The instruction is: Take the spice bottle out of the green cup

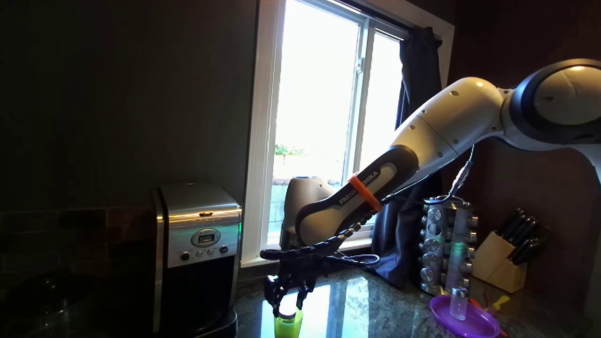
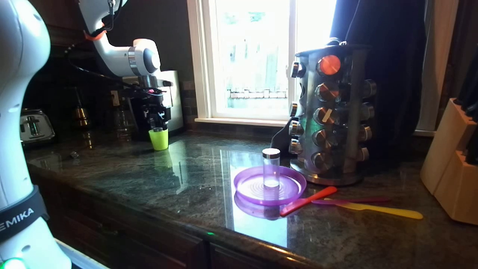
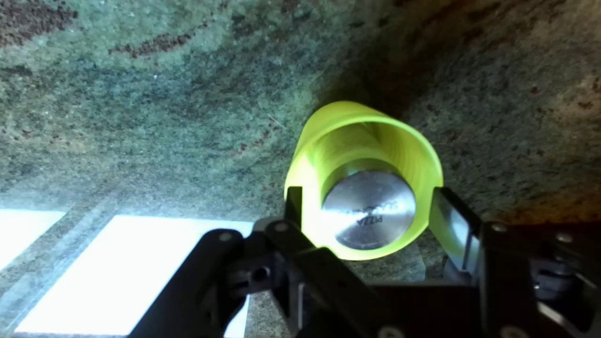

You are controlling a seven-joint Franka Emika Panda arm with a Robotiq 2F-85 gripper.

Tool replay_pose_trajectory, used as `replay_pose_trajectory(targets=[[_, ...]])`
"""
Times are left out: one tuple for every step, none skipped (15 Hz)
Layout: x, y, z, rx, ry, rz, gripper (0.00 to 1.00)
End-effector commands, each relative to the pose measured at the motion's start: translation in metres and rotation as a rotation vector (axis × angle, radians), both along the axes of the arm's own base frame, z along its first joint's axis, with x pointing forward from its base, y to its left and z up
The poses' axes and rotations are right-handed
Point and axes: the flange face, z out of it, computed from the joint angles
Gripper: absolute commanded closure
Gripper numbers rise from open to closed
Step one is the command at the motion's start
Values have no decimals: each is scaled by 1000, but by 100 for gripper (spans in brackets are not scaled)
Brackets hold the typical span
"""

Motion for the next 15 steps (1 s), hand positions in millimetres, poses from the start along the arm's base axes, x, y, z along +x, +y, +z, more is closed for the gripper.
replay_pose_trajectory(targets=[[-3, 12, 0, -28, 34, 5, 30], [-3, 13, 1, -34, 38, 7, 30], [-3, 15, 1, -39, 40, 9, 31], [-2, 15, 2, -45, 32, 12, 32], [-1, 13, 2, -43, 20, 13, 32], [0, 12, 1, -43, 14, 13, 33], [0, 10, 0, -45, 18, 8, 37], [1, 9, 0, -48, 18, 5, 37], [1, 7, 0, -49, 19, 0, 41], [2, 6, 0, -50, 18, -3, 38], [2, 4, -1, -50, 16, -7, 39], [3, 3, -2, -47, 14, -9, 36], [4, 2, -2, -43, 13, -10, 37], [4, 1, -3, -44, 11, -10, 35], [5, 1, -4, -41, 12, -11, 36]])
